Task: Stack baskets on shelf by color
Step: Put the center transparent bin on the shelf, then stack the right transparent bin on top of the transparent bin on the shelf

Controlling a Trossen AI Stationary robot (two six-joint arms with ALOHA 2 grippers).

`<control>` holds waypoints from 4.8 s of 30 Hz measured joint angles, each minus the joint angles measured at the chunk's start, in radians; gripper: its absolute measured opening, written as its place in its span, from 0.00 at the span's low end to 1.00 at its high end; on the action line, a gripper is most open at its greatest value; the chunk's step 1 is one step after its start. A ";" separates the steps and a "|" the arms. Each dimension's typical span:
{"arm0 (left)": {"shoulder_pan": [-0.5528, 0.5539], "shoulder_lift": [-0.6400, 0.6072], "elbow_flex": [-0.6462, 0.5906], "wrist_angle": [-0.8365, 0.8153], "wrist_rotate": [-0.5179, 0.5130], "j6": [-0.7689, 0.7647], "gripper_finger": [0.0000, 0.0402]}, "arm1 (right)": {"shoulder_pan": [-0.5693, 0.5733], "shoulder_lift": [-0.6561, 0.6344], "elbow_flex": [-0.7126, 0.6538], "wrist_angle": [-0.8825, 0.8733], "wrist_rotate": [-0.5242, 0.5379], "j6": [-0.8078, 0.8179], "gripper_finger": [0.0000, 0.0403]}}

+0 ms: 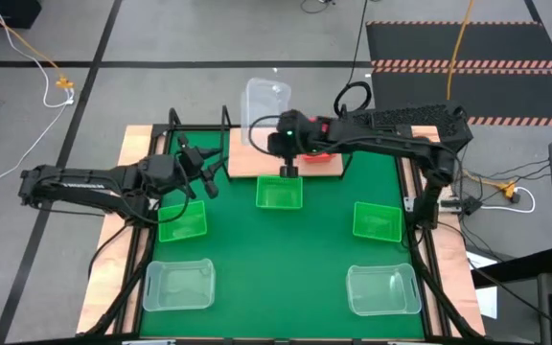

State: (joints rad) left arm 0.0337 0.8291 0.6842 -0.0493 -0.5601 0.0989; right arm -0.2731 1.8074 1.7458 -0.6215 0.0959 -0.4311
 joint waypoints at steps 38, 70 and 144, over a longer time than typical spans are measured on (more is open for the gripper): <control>0.066 0.003 0.000 -0.008 -0.016 0.077 0.32 | -0.092 0.102 -0.111 -0.148 -0.157 0.124 0.00; 0.065 0.003 0.000 -0.104 -0.017 -0.036 0.32 | -0.031 -0.111 -0.159 -0.002 -0.115 0.236 0.24; -0.191 0.495 0.062 0.306 0.314 -0.760 0.32 | 1.343 -0.704 -0.963 -0.422 -0.207 0.512 0.41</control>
State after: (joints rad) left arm -0.1575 1.3240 0.7464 0.2572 -0.2464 -0.6612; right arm 1.0699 1.1038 0.7826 -1.0436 -0.1109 0.0806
